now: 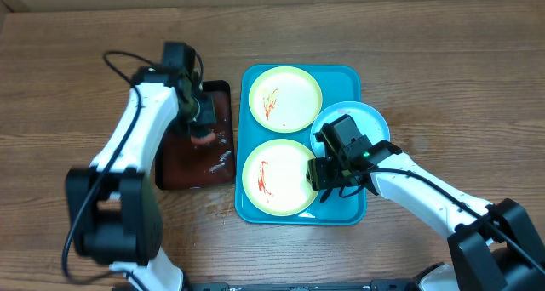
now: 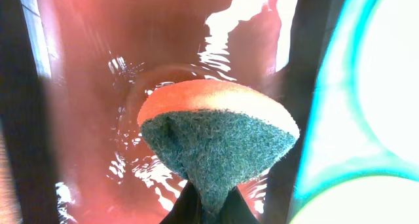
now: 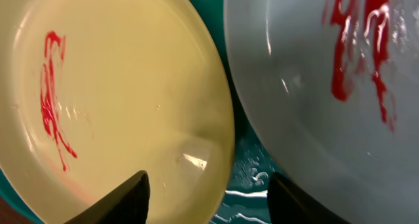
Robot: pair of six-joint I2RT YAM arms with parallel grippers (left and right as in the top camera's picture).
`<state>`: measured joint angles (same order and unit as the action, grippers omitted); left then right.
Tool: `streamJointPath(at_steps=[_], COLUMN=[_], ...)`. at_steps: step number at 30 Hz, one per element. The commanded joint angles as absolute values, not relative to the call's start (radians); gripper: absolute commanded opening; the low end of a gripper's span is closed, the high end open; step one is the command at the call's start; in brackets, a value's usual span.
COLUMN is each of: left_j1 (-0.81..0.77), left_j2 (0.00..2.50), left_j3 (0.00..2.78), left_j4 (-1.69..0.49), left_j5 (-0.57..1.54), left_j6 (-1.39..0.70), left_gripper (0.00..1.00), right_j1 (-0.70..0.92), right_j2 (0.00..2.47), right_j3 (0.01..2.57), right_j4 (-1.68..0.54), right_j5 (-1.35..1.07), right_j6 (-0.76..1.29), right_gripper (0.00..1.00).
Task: Clean dirty plates on tray and stack at the side
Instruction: 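Lift the sponge with the left gripper onto the lower yellow plate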
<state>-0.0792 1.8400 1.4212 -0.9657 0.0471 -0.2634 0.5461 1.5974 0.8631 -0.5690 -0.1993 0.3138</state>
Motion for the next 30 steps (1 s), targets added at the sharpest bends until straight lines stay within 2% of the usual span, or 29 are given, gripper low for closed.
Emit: streamJointPath(at_steps=[1,5,7,11,16,24,30], left_j1=[-0.084,-0.085,-0.086,-0.088,-0.131,-0.353,-0.445], left_j2=[1.708,1.637,1.621,1.624,1.657,1.807,1.958], left_j3=[1.48,1.481,1.481,1.48,1.463,1.423,1.423], left_j4=[-0.995,-1.019,-1.035,-1.069,-1.06,-1.009,-1.001], left_j5=[0.043,0.056,0.07,0.146,0.242,0.234,0.213], left_j6=[-0.268,-0.268,-0.268,-0.27,-0.277,-0.437,-0.54], left_gripper=[0.04,0.04,0.04,0.04,0.04,0.04,0.04], right_j1=[0.561,0.567,0.561,0.543,0.515,0.503,0.503], right_j2=[1.639,1.715,1.75,1.771,1.769,1.769,1.769], right_j3=[0.857,0.857,0.857,0.857,0.875,0.878,0.878], right_j4=[-0.534,-0.508,-0.501,-0.476,-0.457,-0.458,-0.458], right_j5=[-0.221,-0.193,-0.129,-0.101,-0.056,-0.042,-0.042], right_j6=[0.298,0.318,0.379,0.424,0.509,0.532,0.532], right_gripper=[0.51,0.31,0.25,0.04,0.04,0.04,0.04])
